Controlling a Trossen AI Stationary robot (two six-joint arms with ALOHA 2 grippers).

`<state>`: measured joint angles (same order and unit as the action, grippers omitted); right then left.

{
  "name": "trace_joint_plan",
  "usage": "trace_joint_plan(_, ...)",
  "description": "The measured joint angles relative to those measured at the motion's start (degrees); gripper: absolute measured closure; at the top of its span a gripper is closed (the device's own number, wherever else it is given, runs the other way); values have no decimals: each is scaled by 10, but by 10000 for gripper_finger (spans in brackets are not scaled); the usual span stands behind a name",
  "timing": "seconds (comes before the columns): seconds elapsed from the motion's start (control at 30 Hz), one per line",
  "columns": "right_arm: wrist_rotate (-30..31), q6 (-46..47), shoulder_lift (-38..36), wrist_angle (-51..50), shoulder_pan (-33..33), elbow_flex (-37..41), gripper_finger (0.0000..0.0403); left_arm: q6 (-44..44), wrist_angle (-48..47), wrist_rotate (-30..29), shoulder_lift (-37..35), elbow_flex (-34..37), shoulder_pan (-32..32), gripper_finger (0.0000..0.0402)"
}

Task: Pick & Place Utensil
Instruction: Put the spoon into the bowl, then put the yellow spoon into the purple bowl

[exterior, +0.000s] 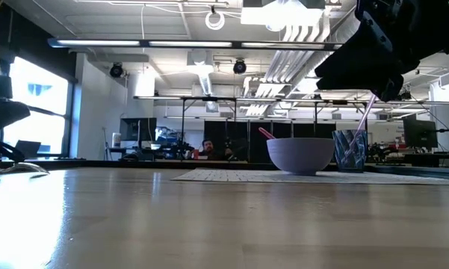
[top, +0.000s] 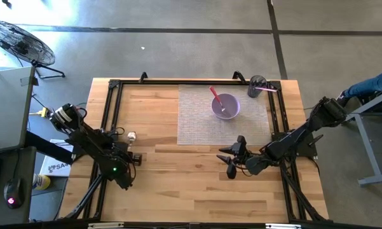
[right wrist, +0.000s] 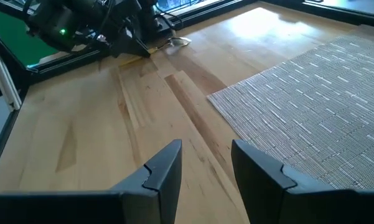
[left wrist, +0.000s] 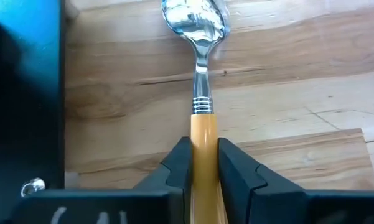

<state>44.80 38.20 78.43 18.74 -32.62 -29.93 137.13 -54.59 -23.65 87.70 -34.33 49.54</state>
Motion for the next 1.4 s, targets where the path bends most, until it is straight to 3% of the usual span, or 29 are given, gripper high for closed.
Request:
trace_joint_plan(0.1,0,-20,0,8,0,0,270,-26,0,-36,3,-22,0,353)
trace_joint_plan(0.27,-19,-72,12,71,0,0,269,-99,-18,-158,2,-92,0,348)
trace_joint_plan(0.4,-49,-134,60,177,2,0,264,-209,-3,-278,2,-160,0,368)
trace_joint_plan(0.53,-89,-175,128,301,12,0,246,-347,43,-362,1,-221,0,392)
trace_joint_plan(0.67,-114,-217,201,421,25,-12,217,-488,99,-401,1,-267,-1,401)
trace_joint_plan(0.8,-117,-224,254,448,44,-62,195,-562,119,-415,1,-287,-10,401)
trace_joint_plan(0.97,-164,-215,276,349,59,-123,186,-563,115,-389,4,-275,-36,401)
trace_joint_plan(1.27,-213,-197,276,-93,35,-302,194,-570,151,-368,52,-266,-46,401)
trace_joint_plan(1.4,-232,-189,289,-232,17,-385,194,-578,156,-360,66,-266,-46,401)
